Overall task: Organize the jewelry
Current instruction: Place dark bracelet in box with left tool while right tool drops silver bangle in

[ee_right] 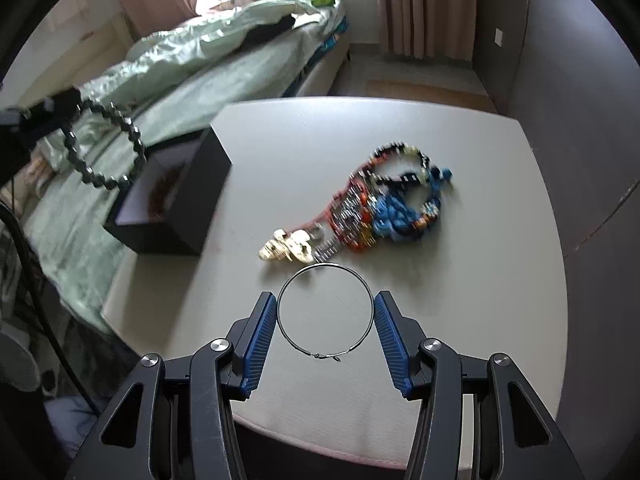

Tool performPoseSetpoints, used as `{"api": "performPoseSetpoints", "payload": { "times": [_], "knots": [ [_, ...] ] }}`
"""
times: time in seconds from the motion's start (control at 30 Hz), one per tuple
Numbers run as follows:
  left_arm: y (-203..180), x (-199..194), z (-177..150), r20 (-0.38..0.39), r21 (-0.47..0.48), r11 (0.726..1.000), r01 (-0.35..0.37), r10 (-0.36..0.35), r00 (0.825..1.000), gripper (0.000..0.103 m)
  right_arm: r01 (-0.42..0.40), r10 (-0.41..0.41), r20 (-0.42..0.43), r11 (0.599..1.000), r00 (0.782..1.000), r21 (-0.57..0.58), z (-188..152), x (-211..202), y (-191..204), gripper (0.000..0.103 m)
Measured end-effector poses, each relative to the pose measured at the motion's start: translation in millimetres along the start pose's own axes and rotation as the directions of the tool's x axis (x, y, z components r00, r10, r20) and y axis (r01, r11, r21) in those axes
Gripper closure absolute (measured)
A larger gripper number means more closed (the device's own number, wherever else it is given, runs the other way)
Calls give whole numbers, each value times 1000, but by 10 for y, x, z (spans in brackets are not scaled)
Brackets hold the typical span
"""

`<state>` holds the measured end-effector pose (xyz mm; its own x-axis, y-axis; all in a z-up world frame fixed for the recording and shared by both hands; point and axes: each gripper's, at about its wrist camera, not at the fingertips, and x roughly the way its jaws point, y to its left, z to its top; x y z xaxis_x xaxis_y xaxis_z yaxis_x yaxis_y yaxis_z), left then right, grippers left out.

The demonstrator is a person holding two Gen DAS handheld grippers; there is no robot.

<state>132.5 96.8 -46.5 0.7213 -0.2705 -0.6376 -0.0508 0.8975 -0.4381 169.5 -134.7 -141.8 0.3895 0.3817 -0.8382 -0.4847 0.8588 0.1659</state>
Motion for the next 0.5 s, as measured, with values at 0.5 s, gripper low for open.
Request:
{"api": "performPoseSetpoints", "payload": {
  "times": [0.5],
  "knots": [
    [537,479,43,-94,-109,993,-43,33,995,94,-103,99,80,993,992,54,287,90,396,52]
  ]
}}
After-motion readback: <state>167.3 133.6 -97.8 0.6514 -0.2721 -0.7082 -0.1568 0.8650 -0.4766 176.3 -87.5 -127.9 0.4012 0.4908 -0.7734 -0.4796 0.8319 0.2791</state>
